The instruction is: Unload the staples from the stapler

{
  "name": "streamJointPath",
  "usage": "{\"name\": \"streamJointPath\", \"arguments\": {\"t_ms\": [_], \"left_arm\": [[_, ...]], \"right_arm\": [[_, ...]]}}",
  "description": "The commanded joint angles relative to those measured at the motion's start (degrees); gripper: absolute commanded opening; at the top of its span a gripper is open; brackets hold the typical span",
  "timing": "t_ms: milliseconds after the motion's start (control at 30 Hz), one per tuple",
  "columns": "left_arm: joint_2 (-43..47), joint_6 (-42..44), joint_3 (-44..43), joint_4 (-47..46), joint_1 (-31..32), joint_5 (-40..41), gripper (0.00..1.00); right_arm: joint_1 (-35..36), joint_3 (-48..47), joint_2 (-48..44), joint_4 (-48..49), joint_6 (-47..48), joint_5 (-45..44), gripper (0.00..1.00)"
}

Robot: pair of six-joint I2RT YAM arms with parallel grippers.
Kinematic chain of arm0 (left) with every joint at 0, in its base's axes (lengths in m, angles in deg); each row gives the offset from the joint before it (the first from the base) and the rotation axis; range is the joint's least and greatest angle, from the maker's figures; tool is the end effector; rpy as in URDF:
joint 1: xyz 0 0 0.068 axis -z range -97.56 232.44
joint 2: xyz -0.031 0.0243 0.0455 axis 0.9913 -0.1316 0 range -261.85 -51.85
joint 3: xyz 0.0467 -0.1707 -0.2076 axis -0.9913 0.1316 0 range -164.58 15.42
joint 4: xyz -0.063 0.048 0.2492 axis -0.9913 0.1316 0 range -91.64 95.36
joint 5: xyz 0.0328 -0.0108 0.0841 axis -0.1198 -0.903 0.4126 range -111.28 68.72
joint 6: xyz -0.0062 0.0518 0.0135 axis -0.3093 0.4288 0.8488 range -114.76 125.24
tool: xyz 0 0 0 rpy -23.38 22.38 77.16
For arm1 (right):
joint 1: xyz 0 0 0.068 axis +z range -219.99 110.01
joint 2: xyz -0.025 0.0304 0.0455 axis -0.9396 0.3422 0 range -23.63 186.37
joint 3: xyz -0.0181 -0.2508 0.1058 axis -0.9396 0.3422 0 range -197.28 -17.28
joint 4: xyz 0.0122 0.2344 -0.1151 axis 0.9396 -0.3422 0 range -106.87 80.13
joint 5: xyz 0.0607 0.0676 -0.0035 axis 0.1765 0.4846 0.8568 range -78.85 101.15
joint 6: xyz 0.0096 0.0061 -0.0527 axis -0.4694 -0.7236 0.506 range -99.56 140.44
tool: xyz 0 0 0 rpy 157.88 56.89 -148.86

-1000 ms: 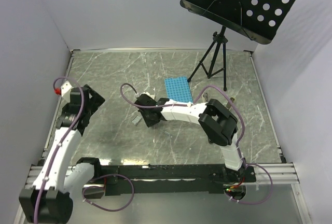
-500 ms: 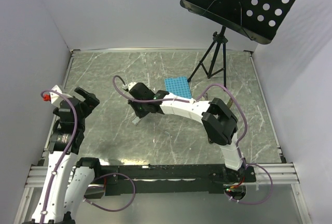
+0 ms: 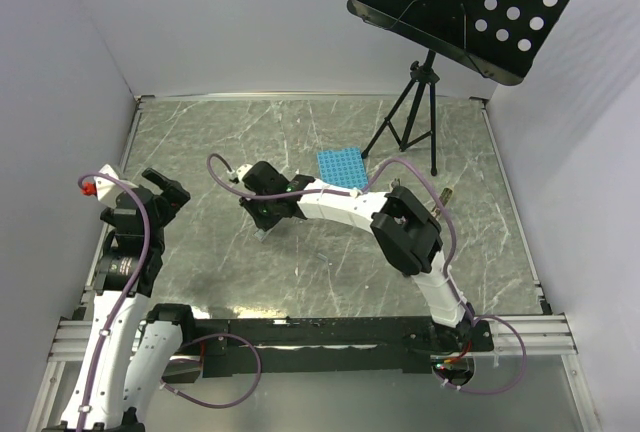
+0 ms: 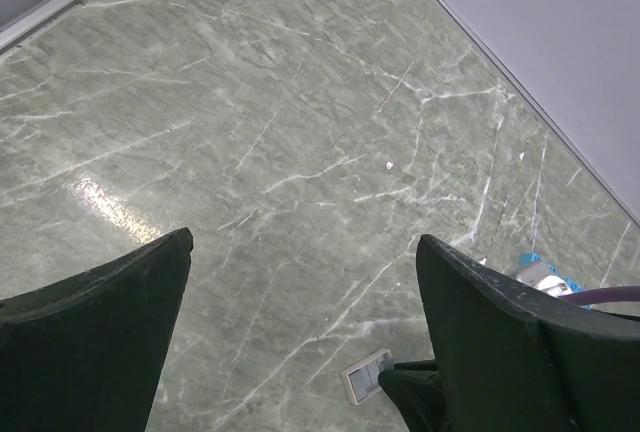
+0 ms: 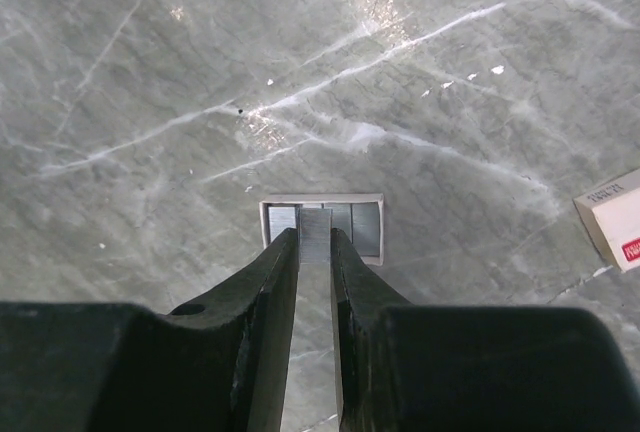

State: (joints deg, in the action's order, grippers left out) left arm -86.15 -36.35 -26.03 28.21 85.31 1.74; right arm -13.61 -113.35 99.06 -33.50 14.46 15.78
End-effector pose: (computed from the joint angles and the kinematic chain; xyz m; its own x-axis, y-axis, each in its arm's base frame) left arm 0.1366 0.0071 0.3112 -0.0797 -0.6077 -0.7902 -0.4908 0.7139 -0.4995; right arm 0.2626 0.3999 0.1953 -0.5129 -0.5838 -0.6294 -0.8095 0.5729 0.1282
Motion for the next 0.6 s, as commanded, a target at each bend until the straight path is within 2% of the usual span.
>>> {"name": "streamJointPath", "arguments": {"t_ms": [0,567], "left_arm": [[0.3,0.2,0.1,-0.8,0.2,1.1,0.98],[0.4,-0.3,0.1,-0.6,0.2,1.7,0.97]], "right_arm": [[-0.3,-2.8,0.3,0.2,2.6,1.1,0.25],[-0.4,-3.1,1.9,-0.8,4.1,1.8,0.25]]}}
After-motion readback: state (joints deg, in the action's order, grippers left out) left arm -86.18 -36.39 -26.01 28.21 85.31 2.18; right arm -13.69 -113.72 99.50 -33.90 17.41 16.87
